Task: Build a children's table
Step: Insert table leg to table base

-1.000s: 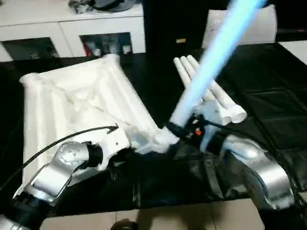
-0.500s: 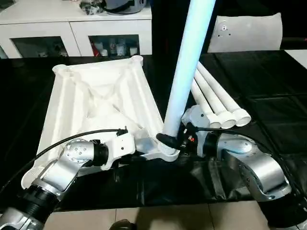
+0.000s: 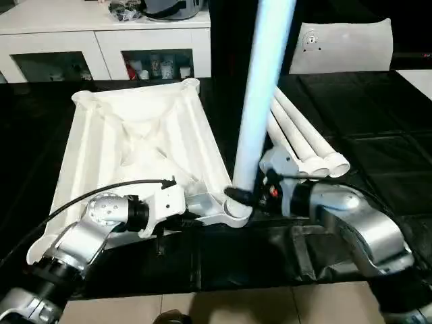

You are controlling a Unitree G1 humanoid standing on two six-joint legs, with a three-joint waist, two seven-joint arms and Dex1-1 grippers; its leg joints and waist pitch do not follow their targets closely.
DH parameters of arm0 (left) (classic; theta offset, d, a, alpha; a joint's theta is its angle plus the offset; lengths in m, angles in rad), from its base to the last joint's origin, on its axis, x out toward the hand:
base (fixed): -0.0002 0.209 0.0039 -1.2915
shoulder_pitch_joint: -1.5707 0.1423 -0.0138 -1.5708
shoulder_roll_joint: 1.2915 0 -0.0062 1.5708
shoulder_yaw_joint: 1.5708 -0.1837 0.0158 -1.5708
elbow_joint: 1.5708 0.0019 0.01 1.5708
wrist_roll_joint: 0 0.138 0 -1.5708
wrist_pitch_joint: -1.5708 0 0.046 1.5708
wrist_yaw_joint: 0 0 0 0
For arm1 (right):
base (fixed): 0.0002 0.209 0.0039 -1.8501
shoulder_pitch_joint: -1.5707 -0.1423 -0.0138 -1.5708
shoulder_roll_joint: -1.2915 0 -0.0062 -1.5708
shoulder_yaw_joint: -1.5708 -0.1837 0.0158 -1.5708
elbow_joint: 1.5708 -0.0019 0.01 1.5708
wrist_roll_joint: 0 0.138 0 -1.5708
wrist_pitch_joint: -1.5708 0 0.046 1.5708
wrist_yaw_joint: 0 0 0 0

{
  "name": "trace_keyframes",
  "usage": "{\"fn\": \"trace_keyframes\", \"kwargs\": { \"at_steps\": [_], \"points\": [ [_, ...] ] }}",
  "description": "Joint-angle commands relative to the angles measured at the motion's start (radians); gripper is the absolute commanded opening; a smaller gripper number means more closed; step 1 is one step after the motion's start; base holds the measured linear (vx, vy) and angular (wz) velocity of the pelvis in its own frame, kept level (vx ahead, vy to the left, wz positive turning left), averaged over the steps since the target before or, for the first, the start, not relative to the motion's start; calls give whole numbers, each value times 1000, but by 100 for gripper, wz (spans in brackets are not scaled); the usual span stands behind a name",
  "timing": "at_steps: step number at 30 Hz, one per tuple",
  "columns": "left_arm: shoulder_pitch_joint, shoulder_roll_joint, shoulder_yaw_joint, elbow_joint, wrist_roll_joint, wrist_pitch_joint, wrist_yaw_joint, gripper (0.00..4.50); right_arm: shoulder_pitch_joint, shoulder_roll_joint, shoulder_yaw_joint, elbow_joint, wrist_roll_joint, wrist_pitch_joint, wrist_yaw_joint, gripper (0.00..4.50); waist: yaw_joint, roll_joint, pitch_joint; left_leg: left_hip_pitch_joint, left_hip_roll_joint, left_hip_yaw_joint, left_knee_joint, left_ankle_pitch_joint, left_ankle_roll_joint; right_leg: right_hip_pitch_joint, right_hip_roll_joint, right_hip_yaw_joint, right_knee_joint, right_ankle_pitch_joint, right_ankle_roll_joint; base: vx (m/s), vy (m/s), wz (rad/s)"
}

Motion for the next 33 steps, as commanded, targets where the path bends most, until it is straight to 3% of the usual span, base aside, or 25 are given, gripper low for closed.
{"fn": "trace_keyframes", "kwargs": {
  "at_steps": [1,3,7,11,15,27,33],
  "points": [
    [-30,-5,-30,-6,4,-20,-53,0,3,4,34,58,-8,25,14,189,-11,6,-41,26,64,-30,-81,-241,-22,18,-91,61,-91,-126,-194,0,0,0],
    [-46,-4,-35,10,14,-27,-66,0,0,13,45,70,-10,25,18,189,-10,12,-38,27,65,-31,-82,-246,-25,17,-92,62,-90,-119,-196,0,0,0],
    [-68,-2,-32,33,41,-23,-51,0,0,16,53,77,-12,33,31,189,-11,5,-36,27,67,-31,-85,-251,-25,20,-94,63,-91,-108,-197,0,0,0],
    [-83,1,-23,59,63,-32,-42,0,3,3,57,76,-16,40,49,189,-11,7,-31,29,69,-32,-89,-271,-25,18,-97,64,-97,-163,-187,0,0,0],
    [-90,6,-19,75,69,-54,-47,0,1,-36,55,49,-12,54,81,189,-12,1,-28,28,70,-32,-91,-283,-27,17,-98,66,-102,-190,-177,0,0,0],
    [-99,3,-16,74,70,-60,-72,0,-1,-60,44,27,-14,65,97,189,-12,4,-25,28,73,-32,-97,-286,-28,13,-99,67,-106,-208,-183,0,0,0],
    [-99,-4,-12,70,59,-55,-88,0,-12,-23,36,75,-17,49,76,188,-13,7,-25,28,71,-32,-98,-300,-33,12,-102,68,-110,-233,-186,0,0,0]
  ]
}}
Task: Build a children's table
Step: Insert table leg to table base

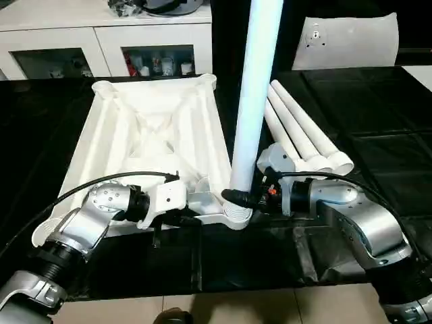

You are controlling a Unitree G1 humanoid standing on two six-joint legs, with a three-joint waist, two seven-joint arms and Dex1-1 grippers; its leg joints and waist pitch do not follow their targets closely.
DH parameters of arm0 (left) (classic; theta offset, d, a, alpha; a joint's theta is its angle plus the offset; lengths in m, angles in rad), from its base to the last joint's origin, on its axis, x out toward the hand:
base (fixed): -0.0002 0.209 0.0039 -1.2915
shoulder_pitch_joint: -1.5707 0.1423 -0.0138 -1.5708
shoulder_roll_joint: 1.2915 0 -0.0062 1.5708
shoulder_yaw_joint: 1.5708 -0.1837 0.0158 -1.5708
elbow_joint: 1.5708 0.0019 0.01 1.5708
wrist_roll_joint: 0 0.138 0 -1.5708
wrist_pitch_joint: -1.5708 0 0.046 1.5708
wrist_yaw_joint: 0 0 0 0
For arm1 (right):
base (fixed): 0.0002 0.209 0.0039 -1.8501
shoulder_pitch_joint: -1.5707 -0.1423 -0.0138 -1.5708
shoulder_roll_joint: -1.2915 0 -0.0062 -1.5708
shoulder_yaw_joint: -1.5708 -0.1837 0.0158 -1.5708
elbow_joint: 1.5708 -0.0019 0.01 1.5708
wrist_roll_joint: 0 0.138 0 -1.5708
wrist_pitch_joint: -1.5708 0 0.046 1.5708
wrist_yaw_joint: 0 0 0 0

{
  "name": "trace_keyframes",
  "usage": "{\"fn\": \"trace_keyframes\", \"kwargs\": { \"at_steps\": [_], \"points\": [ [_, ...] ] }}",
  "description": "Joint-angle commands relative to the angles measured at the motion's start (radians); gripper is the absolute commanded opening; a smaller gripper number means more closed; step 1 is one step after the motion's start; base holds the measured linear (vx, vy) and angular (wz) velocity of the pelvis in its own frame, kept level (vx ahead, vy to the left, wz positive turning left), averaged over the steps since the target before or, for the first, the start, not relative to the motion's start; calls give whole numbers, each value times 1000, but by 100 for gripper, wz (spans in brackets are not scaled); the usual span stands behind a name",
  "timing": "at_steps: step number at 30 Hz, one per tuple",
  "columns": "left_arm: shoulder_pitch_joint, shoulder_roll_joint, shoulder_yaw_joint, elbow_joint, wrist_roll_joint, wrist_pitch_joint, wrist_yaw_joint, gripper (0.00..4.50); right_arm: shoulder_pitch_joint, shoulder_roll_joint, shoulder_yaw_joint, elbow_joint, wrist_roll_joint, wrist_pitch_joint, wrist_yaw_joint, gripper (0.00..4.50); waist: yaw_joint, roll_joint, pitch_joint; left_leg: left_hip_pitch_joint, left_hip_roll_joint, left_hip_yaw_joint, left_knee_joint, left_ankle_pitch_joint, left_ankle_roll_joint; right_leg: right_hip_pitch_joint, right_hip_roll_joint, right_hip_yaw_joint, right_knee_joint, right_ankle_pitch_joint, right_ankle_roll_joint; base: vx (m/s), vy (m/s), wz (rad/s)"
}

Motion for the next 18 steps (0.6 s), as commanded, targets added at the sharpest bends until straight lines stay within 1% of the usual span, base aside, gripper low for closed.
{"fn": "trace_keyframes", "kwargs": {
  "at_steps": [1,2,3,4,6,7,8,9,10,11,12,13,14,15,16,17,18],
  "points": [
    [-22,-3,-5,-14,16,-13,-15,0,15,16,14,74,-14,28,-25,188,-11,5,-33,27,73,-33,-88,-308,-35,11,-103,69,-102,-247,-185,0,0,0],
    [-21,-4,-5,-16,15,-12,-16,0,16,24,6,82,-7,29,-28,188,-11,5,-33,27,73,-34,-89,-310,-35,11,-102,68,-103,-250,-185,0,0,0],
    [-22,-5,-5,-16,15,-11,-16,0,17,31,-1,92,-3,28,-31,188,-11,13,-33,29,74,-36,-90,-321,-41,10,-102,68,-101,-255,-184,0,0,0],
    [-21,-6,-3,-19,12,-6,-15,0,24,37,-10,102,4,27,-33,188,-12,9,-32,29,75,-35,-91,-329,-44,9,-102,69,-104,-254,-186,0,0,0],
    [-19,-8,2,-21,7,4,-11,0,37,44,-23,111,12,22,-38,188,-12,9,-33,28,75,-35,-91,-320,-43,10,-102,69,-102,-239,-189,0,0,0],
    [-18,-9,7,-21,4,10,-8,0,50,52,-37,120,22,20,-44,188,-11,23,-34,29,75,-35,-92,-325,-49,11,-100,68,-104,-213,-190,0,0,0],
    [-15,-12,14,-22,-2,18,-5,0,64,62,-55,128,32,18,-53,188,-8,18,-36,27,74,-36,-92,-311,-45,15,-101,67,-99,-180,-196,0,0,0],
    [-14,-13,19,-22,-6,24,-3,0,73,69,-67,133,38,16,-59,188,-7,18,-38,25,73,-34,-90,-287,-37,16,-103,67,-98,-153,-202,0,0,0],
    [-11,-15,26,-22,-11,29,1,0,90,80,-84,140,45,11,-66,188,-2,48,-39,24,72,-38,-88,-286,-40,16,-106,65,-93,-144,-205,0,0,0],
    [-10,-16,32,-22,-14,32,4,0,101,87,-95,145,49,7,-70,188,-7,31,-35,26,74,-34,-91,-303,-38,15,-101,65,-99,-144,-209,0,0,0],
    [-9,-17,36,-22,-18,36,6,0,112,94,-105,149,51,3,-75,188,-2,39,-36,24,72,-36,-90,-296,-34,17,-103,65,-97,-144,-210,0,0,0],
    [-10,-18,42,-19,-20,39,12,0,136,99,-115,154,49,-14,-83,188,-1,48,-34,22,71,-36,-88,-294,-29,17,-106,66,-99,-155,-208,0,0,0],
    [-10,-19,45,-18,-21,40,15,0,149,100,-118,156,48,-25,-88,188,-1,48,-34,22,71,-36,-88,-294,-29,17,-106,66,-99,-155,-208,0,0,0],
    [-12,-21,50,-15,-24,44,20,0,164,104,-123,157,48,-34,-97,188,1,54,-32,22,72,-38,-90,-298,-28,18,-107,65,-102,-185,-199,0,0,0],
    [-13,-22,52,-12,-26,46,23,0,172,106,-126,157,48,-38,-103,188,0,50,-30,24,73,-36,-93,-310,-28,15,-105,65,-107,-201,-195,0,0,0],
    [-16,-24,56,-3,-20,48,33,0,204,111,-136,146,47,-62,-116,188,1,65,-29,24,73,-40,-93,-327,-34,15,-106,65,-104,-224,-190,0,0,0],
    [-18,-24,56,2,-17,49,35,0,218,113,-140,140,45,-72,-122,188,-1,56,-25,27,74,-38,-96,-351,-36,12,-106,66,-113,-254,-181,0,0,0]
  ]
}}
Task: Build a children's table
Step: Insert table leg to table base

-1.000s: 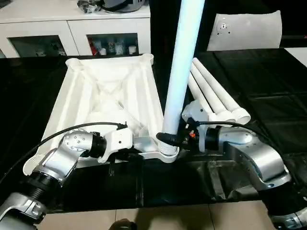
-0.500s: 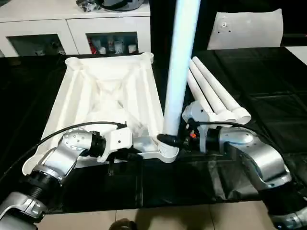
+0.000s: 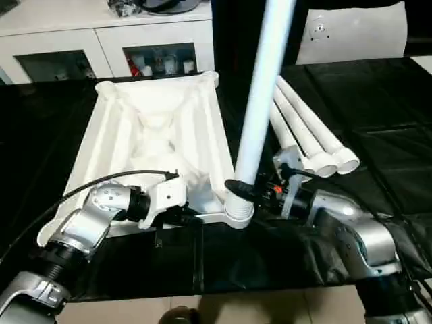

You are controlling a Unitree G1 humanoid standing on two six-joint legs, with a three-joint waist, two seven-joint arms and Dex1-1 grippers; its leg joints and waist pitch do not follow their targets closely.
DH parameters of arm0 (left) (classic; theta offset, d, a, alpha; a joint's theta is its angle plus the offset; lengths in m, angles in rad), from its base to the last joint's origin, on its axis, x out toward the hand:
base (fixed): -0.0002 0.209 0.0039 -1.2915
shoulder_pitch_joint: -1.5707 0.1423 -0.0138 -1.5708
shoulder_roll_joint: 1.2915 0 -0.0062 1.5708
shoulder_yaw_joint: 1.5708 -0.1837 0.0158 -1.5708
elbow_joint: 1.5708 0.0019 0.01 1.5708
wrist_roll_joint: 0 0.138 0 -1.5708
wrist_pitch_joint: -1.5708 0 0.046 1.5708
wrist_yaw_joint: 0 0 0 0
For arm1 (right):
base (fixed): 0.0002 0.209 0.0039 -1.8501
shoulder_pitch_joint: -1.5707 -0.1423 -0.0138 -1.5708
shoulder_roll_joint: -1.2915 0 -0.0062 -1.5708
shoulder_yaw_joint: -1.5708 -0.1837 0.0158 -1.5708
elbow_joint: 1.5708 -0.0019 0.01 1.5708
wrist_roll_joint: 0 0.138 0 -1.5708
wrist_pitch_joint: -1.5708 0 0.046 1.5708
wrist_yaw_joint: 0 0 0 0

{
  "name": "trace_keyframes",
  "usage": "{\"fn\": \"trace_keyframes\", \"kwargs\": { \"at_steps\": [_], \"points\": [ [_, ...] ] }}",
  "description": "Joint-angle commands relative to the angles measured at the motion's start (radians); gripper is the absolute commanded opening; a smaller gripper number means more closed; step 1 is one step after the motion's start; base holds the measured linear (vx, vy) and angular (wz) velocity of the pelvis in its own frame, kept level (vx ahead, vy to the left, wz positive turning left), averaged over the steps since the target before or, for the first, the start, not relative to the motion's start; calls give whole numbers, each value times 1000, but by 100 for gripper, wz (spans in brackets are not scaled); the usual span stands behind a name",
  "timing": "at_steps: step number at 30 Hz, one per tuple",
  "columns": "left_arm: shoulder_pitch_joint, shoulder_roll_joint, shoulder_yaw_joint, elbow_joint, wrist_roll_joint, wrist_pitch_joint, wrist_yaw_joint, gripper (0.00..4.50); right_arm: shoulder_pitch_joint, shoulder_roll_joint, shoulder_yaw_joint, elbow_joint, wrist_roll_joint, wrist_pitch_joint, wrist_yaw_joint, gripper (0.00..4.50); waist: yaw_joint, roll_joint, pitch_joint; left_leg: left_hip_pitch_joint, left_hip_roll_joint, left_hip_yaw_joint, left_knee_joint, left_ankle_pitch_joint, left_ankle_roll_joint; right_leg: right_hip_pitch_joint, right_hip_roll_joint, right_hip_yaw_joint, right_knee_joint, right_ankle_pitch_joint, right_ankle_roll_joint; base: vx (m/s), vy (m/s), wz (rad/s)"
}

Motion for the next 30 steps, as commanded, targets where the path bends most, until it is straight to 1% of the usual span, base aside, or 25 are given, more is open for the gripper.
{"fn": "trace_keyframes", "kwargs": {
  "at_steps": [1,3,4,6,7,8,9,11,12,13,14,15,16,17,19,20,21,22,24,25,26,27,28,29,30],
  "points": [
    [-25,6,36,4,5,2,33,0,73,-16,13,73,-64,27,-53,188,-8,6,-36,26,75,-40,-90,-351,-35,12,-105,67,-103,-261,-178,0,0,0],
    [-26,5,40,8,5,1,37,0,86,-11,6,62,-64,9,-55,188,-8,10,-36,24,74,-40,-91,-331,-23,11,-106,68,-105,-277,-167,0,0,0],
    [-26,4,42,10,5,1,40,0,92,-8,4,56,-62,0,-55,188,-9,17,-35,23,73,-40,-91,-325,-20,10,-106,67,-106,-278,-162,0,0,0],
    [-30,0,46,18,9,0,48,0,121,1,-8,33,-67,-34,-64,188,-7,17,-37,24,74,-39,-91,-308,-13,9,-106,68,-107,-258,-160,0,0,0],
    [-30,-4,46,23,13,-5,51,0,151,2,-9,20,-82,-78,-68,188,-7,18,-38,23,74,-38,-91,-301,-11,10,-106,67,-107,-250,-160,0,0,0],
    [-30,-6,45,22,14,-5,51,0,161,-1,-4,18,-88,-98,-69,188,-5,18,-39,22,75,-38,-91,-287,-5,11,-106,67,-107,-236,-155,0,0,0],
    [-30,-6,45,22,14,-5,51,0,161,-1,-4,18,-88,-98,-69,188,-4,17,-42,19,75,-39,-91,-269,1,15,-106,64,-103,-209,-156,0,0,0],
    [-27,-8,45,20,16,-6,55,0,177,-32,28,7,-134,-159,-69,188,-7,17,-42,15,74,-39,-92,-255,8,17,-103,60,-101,-188,-155,0,0,0],
    [-27,-10,47,20,19,-7,62,0,180,-44,41,1,-155,-178,-69,188,-10,15,-43,14,72,-39,-91,-249,11,19,-103,59,-102,-179,-153,0,0,0],
    [-27,-11,48,20,21,-8,69,0,184,-58,55,-6,-174,-200,-64,188,-11,17,-44,13,72,-40,-91,-247,14,20,-104,59,-100,-178,-154,0,0,0],
    [-27,-11,48,20,23,-8,71,0,191,-67,61,-15,-182,-209,-58,188,-10,11,-44,14,72,-37,-89,-239,20,19,-104,59,-102,-180,-151,0,0,0],
    [-27,-11,48,20,24,-9,72,0,195,-72,63,-22,-184,-213,-55,188,-10,15,-43,16,72,-36,-88,-244,25,17,-105,60,-105,-199,-151,0,0,0],
    [-27,-11,48,22,26,-11,73,0,200,-76,64,-27,-190,-222,-52,188,-10,2,-46,16,72,-35,-88,-242,29,19,-105,61,-107,-206,-150,0,0,0],
    [-27,-11,48,23,27,-12,74,0,202,-79,64,-29,-193,-229,-51,188,-7,10,-44,16,73,-36,-88,-241,34,17,-107,61,-106,-227,-149,0,0,0],
    [-25,-9,49,22,30,-16,74,0,199,-87,74,-27,-204,-240,-46,188,-9,0,-45,15,74,-36,-88,-236,38,18,-106,61,-108,-246,-144,0,0,0],
    [-25,-8,49,22,31,-16,75,0,196,-90,79,-24,-209,-244,-44,188,-9,-1,-45,14,73,-36,-88,-234,40,17,-106,61,-108,-251,-143,0,0,0],
    [-25,-7,49,21,33,-17,77,0,179,-95,96,-10,-223,-251,-39,188,-10,0,-45,15,73,-36,-88,-231,40,16,-105,60,-108,-259,-141,0,0,0],
    [-24,-5,46,19,40,-21,80,0,149,-103,122,16,-243,-261,-29,188,-12,-11,-44,13,73,-35,-88,-225,43,16,-104,60,-108,-258,-141,0,0,0],
    [-24,-4,43,18,45,-23,81,0,134,-107,136,29,-253,-264,-25,188,-13,-3,-43,16,73,-35,-88,-235,39,14,-105,60,-109,-276,-143,0,0,0],
    [-24,0,38,15,52,-27,78,0,113,-110,151,45,-263,-263,-12,188,-16,-18,-42,16,73,-34,-90,-242,37,13,-103,61,-111,-278,-144,0,0,0],
    [-23,10,28,8,64,-36,69,0,69,-111,178,75,-277,-255,15,188,-16,-21,-40,14,73,-34,-90,-240,40,13,-105,62,-109,-277,-145,0,0,0],
    [-23,11,27,7,65,-37,68,0,63,-111,181,78,-279,-255,18,188,-17,-13,-41,17,73,-35,-90,-251,36,11,-104,61,-108,-284,-150,0,0,0],
    [-23,12,26,7,66,-37,68,0,61,-111,182,80,-279,-254,19,188,-21,-14,-39,15,74,-35,-92,-254,34,13,-104,61,-108,-285,-152,0,0,0],
    [-27,23,17,4,72,-50,48,0,-3,-105,215,125,-285,-247,70,188,-25,-18,-30,16,73,-35,-94,-275,29,7,-103,62,-111,-299,-151,0,0,0],
    [-29,26,14,2,74,-52,41,0,-24,-102,225,140,-285,-247,90,188,-34,-18,-28,15,72,-38,-96,-303,21,10,-105,61,-109,-324,-159,0,0,0]
  ]
}}
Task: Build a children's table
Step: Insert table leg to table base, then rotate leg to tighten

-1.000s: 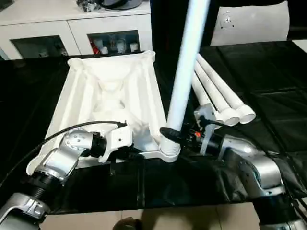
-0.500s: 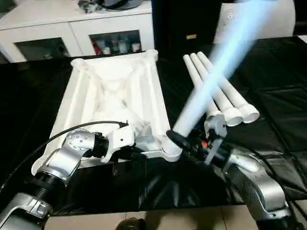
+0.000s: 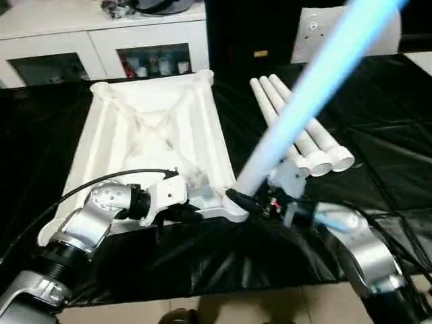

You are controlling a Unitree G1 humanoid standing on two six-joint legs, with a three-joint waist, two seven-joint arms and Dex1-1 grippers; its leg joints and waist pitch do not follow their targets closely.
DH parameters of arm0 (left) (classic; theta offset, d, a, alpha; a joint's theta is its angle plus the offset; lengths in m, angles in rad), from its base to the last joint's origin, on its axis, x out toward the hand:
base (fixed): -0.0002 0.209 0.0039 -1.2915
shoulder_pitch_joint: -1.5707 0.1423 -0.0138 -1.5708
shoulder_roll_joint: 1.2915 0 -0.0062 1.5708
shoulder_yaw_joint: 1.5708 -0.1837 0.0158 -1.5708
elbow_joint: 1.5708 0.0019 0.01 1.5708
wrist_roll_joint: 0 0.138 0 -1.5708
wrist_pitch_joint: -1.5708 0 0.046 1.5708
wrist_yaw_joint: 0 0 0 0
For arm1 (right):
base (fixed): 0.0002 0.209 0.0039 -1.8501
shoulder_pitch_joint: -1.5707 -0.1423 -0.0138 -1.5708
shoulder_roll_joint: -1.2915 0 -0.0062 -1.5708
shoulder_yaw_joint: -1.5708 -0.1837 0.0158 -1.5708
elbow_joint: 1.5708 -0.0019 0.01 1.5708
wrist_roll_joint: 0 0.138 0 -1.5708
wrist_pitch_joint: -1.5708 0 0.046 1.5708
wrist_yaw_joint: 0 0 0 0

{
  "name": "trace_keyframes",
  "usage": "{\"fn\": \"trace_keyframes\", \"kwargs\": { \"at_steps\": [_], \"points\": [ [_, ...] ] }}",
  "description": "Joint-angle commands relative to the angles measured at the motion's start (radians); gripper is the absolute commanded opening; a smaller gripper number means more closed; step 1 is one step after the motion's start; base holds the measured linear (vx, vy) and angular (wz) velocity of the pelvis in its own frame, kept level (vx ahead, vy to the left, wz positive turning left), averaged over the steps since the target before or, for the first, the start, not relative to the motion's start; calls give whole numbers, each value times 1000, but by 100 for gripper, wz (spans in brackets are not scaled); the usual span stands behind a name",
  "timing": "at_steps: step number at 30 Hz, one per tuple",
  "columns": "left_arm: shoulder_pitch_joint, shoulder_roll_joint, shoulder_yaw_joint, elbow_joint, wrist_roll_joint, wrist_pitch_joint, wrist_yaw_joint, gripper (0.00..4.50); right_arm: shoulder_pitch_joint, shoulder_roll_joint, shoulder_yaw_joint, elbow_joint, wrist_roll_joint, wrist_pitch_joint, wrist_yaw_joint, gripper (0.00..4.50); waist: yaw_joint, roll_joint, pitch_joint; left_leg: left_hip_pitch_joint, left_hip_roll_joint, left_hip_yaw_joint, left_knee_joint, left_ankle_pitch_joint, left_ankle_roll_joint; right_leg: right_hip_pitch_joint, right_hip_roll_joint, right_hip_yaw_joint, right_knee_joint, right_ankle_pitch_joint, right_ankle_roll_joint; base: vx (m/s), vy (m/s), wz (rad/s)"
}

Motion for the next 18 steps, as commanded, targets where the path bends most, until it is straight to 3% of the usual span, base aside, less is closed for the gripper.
{"fn": "trace_keyframes", "kwargs": {
  "at_steps": [1,2,3,4,6,8,10,12,13,16,18],
  "points": [
    [-26,10,2,-9,33,-23,-4,0,-4,-2,73,127,-60,74,44,188,-4,-4,-27,19,75,-38,-86,-313,16,8,-103,64,-101,-337,-164,0,0,0],
    [-26,10,2,-9,33,-23,-4,0,-4,-2,73,127,-60,74,44,188,-7,-10,-22,20,76,-37,-87,-320,16,6,-103,66,-103,-341,-164,0,0,0],
    [-29,11,1,-8,34,-25,-7,0,-19,0,79,141,-56,75,56,188,-8,-9,-22,21,78,-39,-89,-329,10,7,-105,67,-104,-348,-166,0,0,0],
    [-36,9,0,-4,35,-23,-10,0,-35,-3,92,156,-52,76,87,188,-8,-21,-16,18,77,-40,-89,-322,14,6,-106,69,-101,-345,-170,0,0,0],
    [-49,7,1,-1,31,-19,-19,0,-57,-18,129,181,-49,79,164,188,-12,-30,-2,20,77,-36,-93,-322,20,-2,-104,71,-107,-351,-170,0,0,0],
    [-57,8,-1,5,29,-20,-31,0,-65,-29,156,195,-52,81,214,188,-10,-27,-2,24,78,-36,-92,-316,20,-1,-105,72,-106,-348,-174,0,0,0],
    [-73,7,-2,27,26,-20,-41,0,-69,-43,185,203,-54,83,274,188,-6,-37,11,23,80,-34,-98,-299,27,0,-105,72,-107,-315,-182,0,0,0],
    [-81,6,2,37,24,-16,-39,0,-68,-45,190,202,-54,84,284,188,-4,-40,9,25,80,-33,-97,-283,33,1,-105,72,-105,-290,-185,0,0,0],
    [-97,5,9,60,24,-11,-38,0,-67,-46,197,197,-52,88,301,188,-3,-41,15,23,80,-32,-99,-271,39,1,-105,72,-106,-280,-189,0,0,0],
    [-129,10,13,116,43,-24,-30,0,-59,-41,201,191,-56,87,303,188,-1,-44,21,26,79,-32,-101,-292,36,0,-107,74,-112,-331,-179,0,0,0],
    [-133,11,14,125,45,-26,-30,0,-59,-39,201,194,-56,84,304,188,-1,-41,30,32,82,-37,-107,-357,11,-4,-112,77,-119,-425,-169,0,0,0]
  ]
}}
